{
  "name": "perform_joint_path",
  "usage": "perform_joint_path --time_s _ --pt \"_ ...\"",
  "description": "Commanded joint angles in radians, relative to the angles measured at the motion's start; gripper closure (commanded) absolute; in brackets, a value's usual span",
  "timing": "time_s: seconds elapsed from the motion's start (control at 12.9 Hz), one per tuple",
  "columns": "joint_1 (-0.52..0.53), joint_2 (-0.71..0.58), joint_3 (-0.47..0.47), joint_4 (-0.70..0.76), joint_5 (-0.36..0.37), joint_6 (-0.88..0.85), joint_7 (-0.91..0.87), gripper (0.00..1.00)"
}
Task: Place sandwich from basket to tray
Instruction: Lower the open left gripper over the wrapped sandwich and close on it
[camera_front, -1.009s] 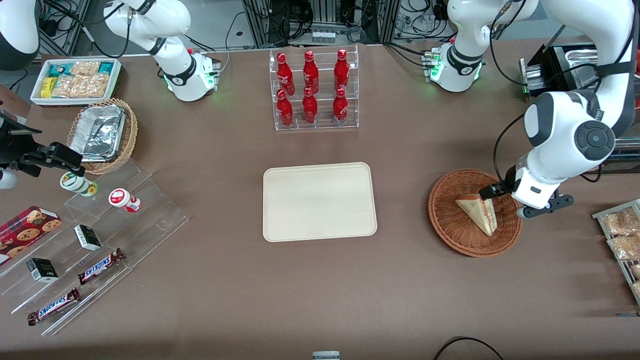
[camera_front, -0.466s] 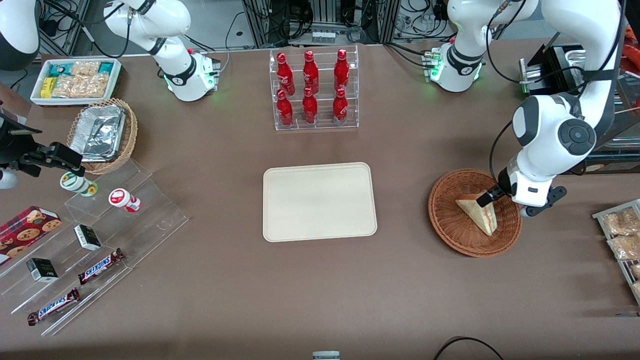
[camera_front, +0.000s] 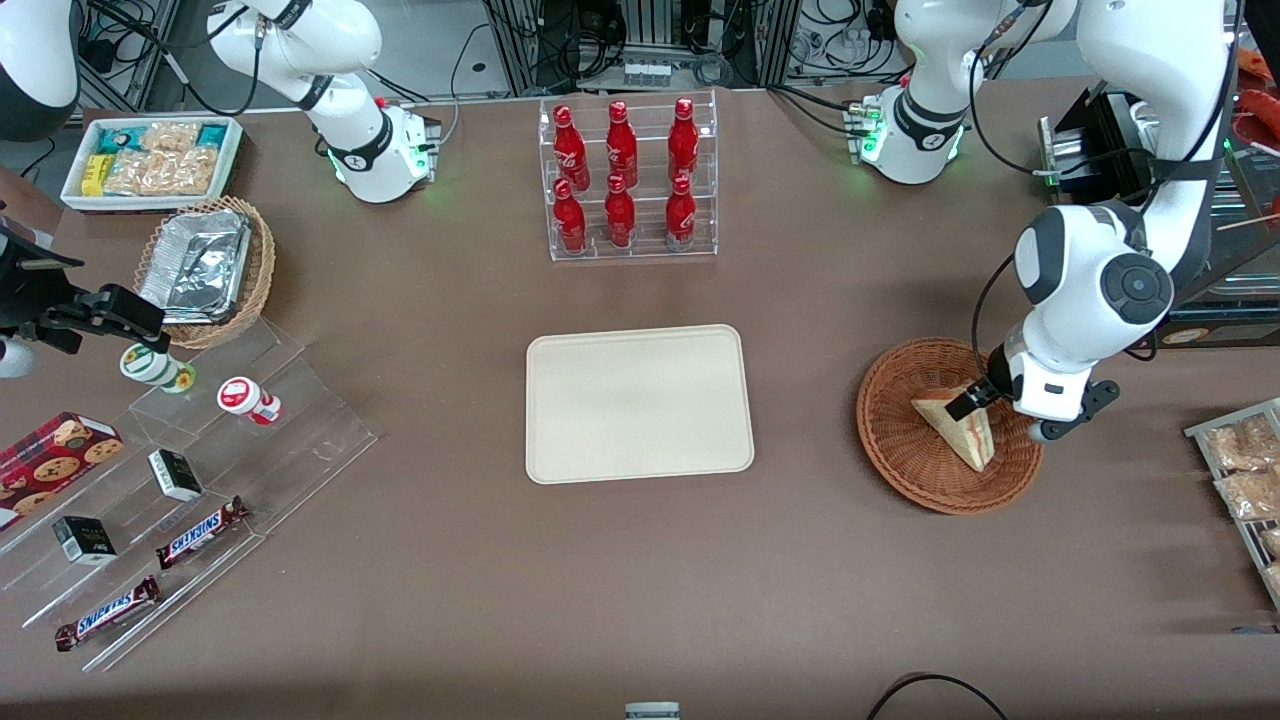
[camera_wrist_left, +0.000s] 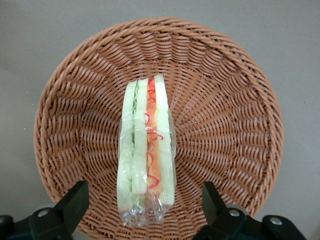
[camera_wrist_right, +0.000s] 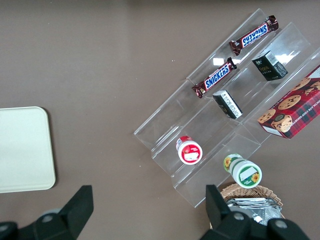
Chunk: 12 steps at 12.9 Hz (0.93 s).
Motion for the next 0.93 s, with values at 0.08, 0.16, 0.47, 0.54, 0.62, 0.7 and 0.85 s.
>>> perform_joint_path --time_s 0.08,0.16,0.47,0.54,0.62,0.7,0.85 --pt "0.006 0.033 -0.006 -0.007 0.015 0.042 -0.024 0.00" --pt "0.006 0.042 -0.008 -0.005 0.015 0.044 -0.024 0.00" --pt "0.008 0.068 -0.006 -0.005 0.015 0.052 -0.024 0.10" --pt "0.008 0.067 -0.006 -0.005 0.015 0.050 -0.024 0.51" --pt "0.008 0.064 -0.006 -0.007 0.015 0.045 -0.020 0.91" --pt "0.008 0.059 -0.006 -0.005 0.015 0.039 -0.008 1.00" --pt "0.006 0.047 -0.006 0.007 0.016 0.000 0.002 1.00"
